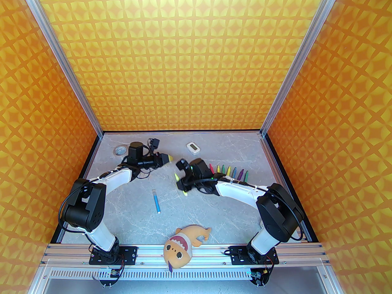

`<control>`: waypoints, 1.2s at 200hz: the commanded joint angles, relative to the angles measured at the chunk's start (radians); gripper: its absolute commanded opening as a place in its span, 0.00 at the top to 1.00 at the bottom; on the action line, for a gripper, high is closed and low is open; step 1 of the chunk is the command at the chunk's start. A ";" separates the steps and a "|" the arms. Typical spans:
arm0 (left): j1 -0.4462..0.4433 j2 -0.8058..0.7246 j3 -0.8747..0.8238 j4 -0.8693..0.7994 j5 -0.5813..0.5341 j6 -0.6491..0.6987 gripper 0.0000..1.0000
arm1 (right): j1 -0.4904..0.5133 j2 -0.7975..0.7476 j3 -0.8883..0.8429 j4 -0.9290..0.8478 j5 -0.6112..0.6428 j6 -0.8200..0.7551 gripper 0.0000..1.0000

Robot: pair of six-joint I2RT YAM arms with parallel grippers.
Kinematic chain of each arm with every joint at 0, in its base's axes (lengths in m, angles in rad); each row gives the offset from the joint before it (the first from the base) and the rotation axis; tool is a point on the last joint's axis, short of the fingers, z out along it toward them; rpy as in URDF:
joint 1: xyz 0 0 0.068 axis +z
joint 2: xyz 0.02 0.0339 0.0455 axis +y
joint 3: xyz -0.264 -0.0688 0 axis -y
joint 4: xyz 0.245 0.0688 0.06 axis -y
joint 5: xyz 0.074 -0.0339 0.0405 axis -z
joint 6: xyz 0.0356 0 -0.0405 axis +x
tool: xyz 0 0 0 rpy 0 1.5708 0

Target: Open the pen caps

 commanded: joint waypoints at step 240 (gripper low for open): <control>-0.059 0.193 0.351 -1.015 -0.674 0.472 1.00 | -0.140 0.322 0.372 -0.330 0.668 0.064 1.00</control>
